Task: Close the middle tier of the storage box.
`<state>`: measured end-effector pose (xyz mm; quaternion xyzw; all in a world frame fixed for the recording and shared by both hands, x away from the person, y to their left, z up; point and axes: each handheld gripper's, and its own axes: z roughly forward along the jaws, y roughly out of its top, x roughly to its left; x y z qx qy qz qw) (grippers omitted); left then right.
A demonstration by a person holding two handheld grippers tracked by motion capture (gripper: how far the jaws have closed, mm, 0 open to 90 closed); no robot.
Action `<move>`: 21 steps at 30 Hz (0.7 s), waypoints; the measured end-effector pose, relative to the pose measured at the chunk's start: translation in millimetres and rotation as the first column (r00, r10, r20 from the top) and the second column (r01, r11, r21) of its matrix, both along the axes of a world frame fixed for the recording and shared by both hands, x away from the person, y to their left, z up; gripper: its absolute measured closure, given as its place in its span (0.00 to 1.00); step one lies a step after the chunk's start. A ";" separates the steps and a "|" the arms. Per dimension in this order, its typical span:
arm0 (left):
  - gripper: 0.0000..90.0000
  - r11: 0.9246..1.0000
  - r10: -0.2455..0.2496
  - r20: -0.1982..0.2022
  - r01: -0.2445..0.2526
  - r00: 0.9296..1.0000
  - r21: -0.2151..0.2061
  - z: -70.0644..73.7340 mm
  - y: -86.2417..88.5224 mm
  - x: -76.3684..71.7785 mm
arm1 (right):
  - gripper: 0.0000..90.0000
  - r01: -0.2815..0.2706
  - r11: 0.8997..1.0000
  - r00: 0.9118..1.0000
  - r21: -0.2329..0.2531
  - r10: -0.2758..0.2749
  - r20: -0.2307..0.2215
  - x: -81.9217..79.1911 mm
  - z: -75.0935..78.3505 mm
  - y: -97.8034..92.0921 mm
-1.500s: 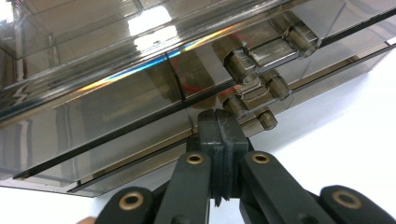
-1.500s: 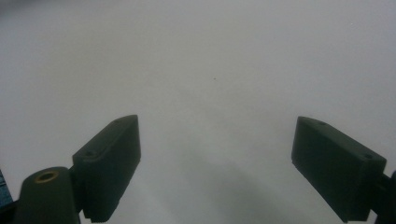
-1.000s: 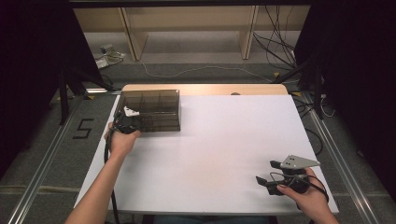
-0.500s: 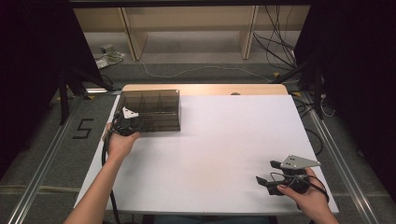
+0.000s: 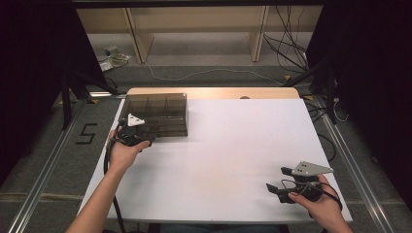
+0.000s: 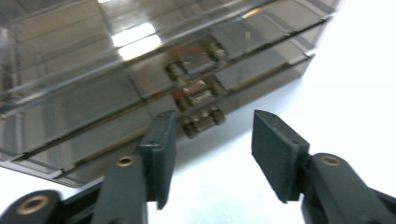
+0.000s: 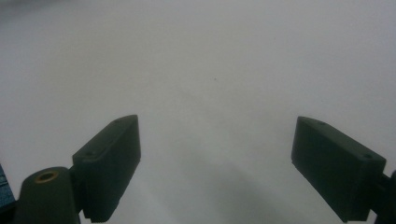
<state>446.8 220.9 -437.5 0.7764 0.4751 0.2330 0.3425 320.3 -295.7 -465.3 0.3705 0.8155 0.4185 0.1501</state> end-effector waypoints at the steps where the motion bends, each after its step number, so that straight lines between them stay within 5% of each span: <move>1: 0.50 1.000 -0.007 -0.002 0.007 1.000 -0.006 0.4 -0.3 -1.6 | 0.18 -0.001 1.000 1.000 -0.001 0.001 -0.001 0.0 0.1 0.0; 21: 0.34 0.992 -0.112 0.009 0.113 0.994 -0.058 2.9 -16.0 -25.7 | 0.18 -0.001 1.000 1.000 0.002 0.001 -0.001 -0.1 0.0 0.5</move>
